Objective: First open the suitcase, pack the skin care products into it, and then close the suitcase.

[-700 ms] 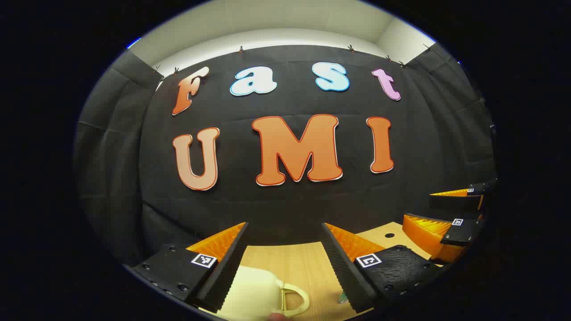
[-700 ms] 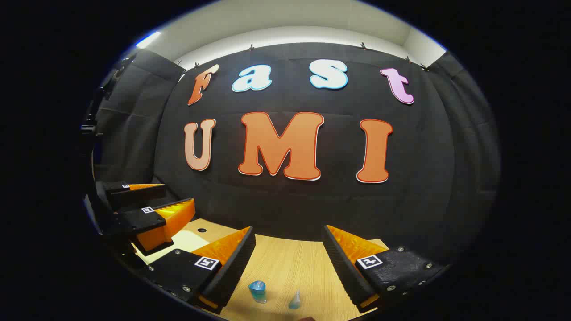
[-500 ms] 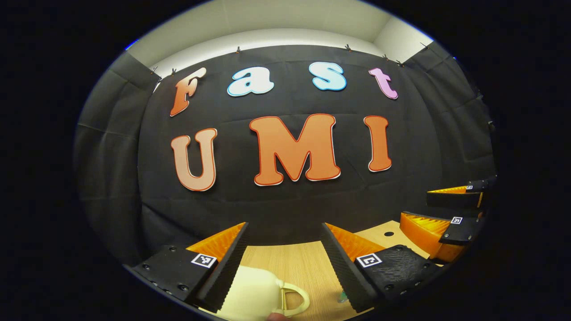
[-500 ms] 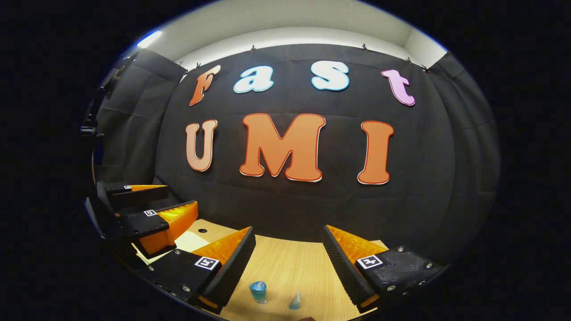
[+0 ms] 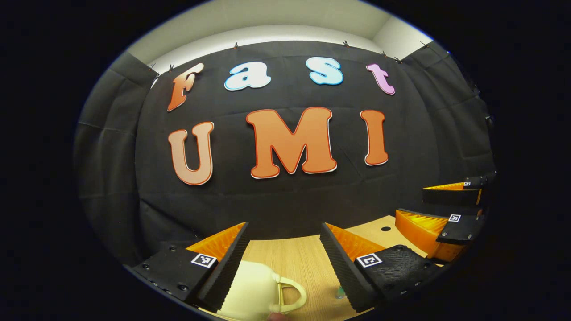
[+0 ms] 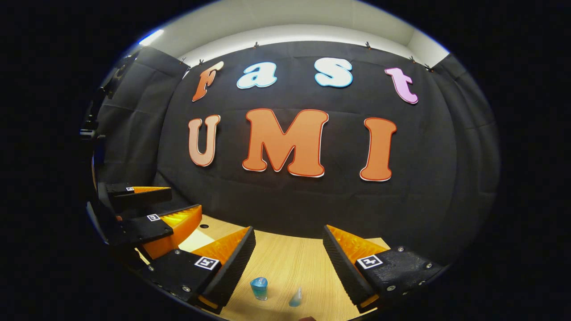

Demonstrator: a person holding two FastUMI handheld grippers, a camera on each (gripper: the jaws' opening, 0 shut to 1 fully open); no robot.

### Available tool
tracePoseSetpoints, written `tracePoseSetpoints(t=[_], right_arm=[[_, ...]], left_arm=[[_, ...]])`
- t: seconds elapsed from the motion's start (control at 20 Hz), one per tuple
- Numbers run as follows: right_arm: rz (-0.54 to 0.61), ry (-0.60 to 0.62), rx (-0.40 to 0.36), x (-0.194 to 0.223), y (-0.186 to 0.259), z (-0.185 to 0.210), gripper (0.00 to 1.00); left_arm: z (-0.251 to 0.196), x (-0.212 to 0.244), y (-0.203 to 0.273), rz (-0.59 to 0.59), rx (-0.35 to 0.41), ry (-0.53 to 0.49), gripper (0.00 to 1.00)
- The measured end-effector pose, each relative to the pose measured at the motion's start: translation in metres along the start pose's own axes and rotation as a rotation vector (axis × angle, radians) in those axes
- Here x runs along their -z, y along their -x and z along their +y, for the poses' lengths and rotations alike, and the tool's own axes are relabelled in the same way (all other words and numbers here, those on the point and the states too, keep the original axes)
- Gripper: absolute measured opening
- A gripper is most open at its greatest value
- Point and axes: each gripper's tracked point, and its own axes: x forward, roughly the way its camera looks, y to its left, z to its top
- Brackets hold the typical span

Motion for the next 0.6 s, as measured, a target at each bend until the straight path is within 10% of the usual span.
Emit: tracePoseSetpoints(t=[0.6], right_arm=[[-0.001, 0.018, 0.028, 0.000, 0.001, -0.017, 0.96]], left_arm=[[-0.003, 0.012, -0.003, 0.025, -0.004, -0.045, 0.98]])
